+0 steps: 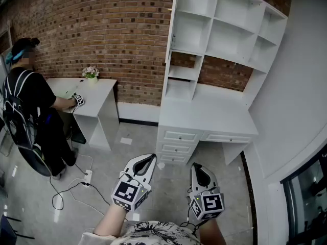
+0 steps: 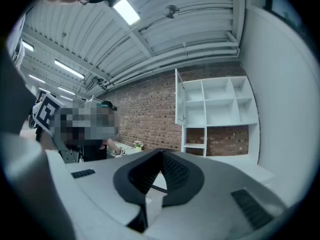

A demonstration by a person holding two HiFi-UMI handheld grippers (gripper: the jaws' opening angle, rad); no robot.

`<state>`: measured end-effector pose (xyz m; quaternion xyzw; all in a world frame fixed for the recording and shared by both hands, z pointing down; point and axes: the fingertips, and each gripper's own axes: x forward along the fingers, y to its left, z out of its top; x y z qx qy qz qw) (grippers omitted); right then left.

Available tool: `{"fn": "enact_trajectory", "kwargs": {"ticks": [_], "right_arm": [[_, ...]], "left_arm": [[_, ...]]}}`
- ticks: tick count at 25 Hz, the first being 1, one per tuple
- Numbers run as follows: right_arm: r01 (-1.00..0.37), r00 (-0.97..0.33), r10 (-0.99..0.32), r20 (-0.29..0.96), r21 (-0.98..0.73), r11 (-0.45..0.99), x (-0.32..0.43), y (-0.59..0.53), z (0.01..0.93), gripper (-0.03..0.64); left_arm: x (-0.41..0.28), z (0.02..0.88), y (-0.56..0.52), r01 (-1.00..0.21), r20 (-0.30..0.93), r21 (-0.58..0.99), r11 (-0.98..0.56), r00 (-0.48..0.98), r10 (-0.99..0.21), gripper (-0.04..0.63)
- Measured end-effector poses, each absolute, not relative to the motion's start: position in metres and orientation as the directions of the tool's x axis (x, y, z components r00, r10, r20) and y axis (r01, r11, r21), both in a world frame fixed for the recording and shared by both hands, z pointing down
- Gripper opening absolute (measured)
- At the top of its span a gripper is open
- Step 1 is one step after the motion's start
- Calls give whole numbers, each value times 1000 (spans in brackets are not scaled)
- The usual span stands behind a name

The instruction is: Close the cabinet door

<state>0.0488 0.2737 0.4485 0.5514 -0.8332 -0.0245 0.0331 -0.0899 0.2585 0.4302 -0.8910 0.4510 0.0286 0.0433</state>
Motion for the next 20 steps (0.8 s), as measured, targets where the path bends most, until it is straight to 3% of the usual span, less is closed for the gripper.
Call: {"fn": "enact_trajectory", "kwargs": {"ticks": [20], "right_arm": [[-901, -433, -900, 58, 7, 434, 95, 264, 471, 2]], "left_arm": [[-44, 449, 258, -827, -51, -67, -559, 562, -825, 11]]}}
